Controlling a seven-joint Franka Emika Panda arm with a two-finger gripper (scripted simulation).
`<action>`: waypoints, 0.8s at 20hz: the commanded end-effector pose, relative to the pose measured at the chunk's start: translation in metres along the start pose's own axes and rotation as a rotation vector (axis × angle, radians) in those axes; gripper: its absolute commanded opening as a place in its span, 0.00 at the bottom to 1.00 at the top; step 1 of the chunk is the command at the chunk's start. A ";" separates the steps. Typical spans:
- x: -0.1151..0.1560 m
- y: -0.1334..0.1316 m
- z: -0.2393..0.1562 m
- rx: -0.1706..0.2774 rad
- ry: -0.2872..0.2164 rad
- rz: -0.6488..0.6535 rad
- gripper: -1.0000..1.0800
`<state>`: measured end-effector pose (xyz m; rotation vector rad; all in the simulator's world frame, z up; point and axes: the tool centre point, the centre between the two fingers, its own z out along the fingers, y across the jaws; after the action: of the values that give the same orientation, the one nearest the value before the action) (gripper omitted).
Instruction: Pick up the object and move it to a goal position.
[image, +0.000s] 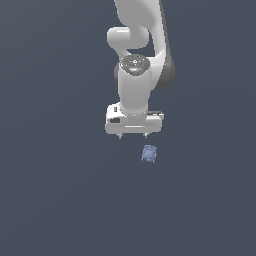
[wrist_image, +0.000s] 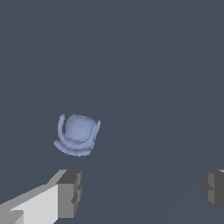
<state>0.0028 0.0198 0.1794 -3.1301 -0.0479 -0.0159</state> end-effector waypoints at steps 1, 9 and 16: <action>0.000 0.000 0.000 0.000 0.000 0.000 0.96; -0.001 0.010 0.005 -0.022 -0.016 -0.028 0.96; 0.000 0.009 0.007 -0.022 -0.016 -0.024 0.96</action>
<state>0.0029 0.0104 0.1733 -3.1516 -0.0884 0.0082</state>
